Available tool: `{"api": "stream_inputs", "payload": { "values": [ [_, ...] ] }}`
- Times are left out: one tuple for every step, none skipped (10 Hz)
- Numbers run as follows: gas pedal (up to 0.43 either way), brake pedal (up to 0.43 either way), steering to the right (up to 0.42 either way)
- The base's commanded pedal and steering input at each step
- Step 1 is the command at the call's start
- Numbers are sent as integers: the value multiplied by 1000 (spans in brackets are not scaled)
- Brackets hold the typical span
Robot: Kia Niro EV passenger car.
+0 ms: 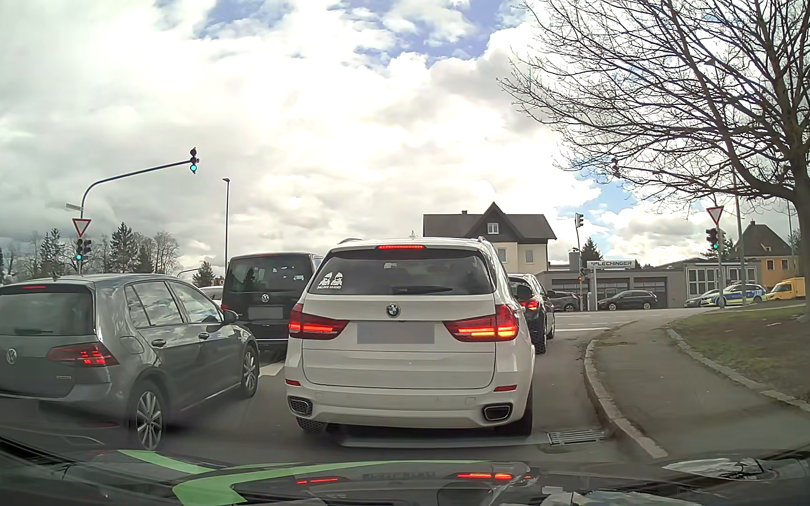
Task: Follow the waypoints while adhering to traffic rules and regulations
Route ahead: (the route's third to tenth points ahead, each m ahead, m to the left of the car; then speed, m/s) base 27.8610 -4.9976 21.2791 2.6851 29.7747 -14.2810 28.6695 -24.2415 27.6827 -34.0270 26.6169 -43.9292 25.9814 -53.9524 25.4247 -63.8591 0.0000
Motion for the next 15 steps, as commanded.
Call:
{"api": "stream_inputs", "payload": {
  "values": [
    [0, 329, 16],
    [0, 329, 16],
    [0, 329, 16],
    [0, 329, 16],
    [0, 329, 16],
    [0, 329, 16],
    [0, 329, 16],
    [0, 329, 16],
    [0, 329, 16],
    [0, 329, 16],
    [0, 329, 16],
    [0, 329, 16],
    [0, 329, 16],
    [0, 323, 16],
    [0, 311, 16]
  ]
}}
